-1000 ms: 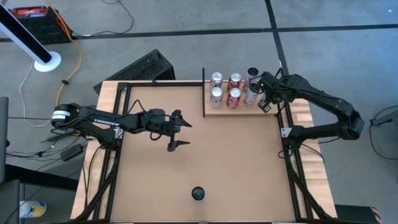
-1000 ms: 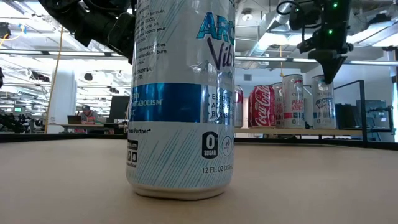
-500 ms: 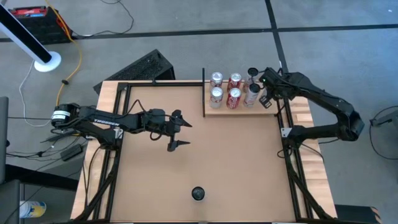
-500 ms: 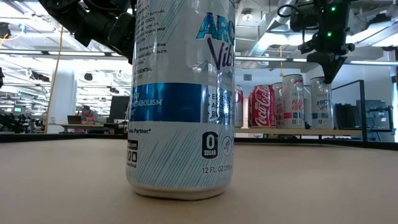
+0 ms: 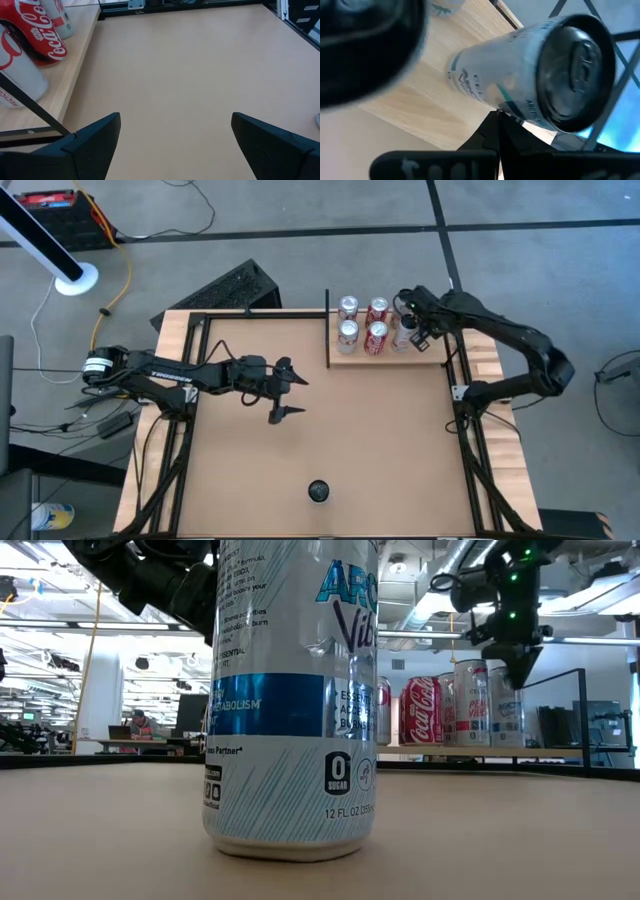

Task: Place canned beverage on shelf
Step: Put the top white-blue soda can on the shelf

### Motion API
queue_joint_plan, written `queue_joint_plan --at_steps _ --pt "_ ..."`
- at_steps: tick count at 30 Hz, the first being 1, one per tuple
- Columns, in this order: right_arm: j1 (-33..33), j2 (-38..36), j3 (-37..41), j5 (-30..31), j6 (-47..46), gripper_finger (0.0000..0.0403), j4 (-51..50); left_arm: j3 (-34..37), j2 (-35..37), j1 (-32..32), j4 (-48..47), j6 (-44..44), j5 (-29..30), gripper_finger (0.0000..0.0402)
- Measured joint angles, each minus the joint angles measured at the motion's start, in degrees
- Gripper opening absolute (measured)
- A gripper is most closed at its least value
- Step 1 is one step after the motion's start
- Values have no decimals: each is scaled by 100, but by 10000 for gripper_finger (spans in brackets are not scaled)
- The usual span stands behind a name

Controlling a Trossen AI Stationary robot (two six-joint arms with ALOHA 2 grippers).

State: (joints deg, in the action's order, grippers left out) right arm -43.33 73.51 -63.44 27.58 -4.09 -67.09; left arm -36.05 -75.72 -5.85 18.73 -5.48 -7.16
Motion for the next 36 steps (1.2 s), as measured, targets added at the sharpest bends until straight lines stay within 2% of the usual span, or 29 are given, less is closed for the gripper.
queue_joint_plan --at_steps 25,36 --pt "-632 69 0 97 244 20 569 2 0 -125 -12 -72 0 366" --pt "-629 -465 -2 -730 263 20 424 2 0 -150 1 -75 -4 366"
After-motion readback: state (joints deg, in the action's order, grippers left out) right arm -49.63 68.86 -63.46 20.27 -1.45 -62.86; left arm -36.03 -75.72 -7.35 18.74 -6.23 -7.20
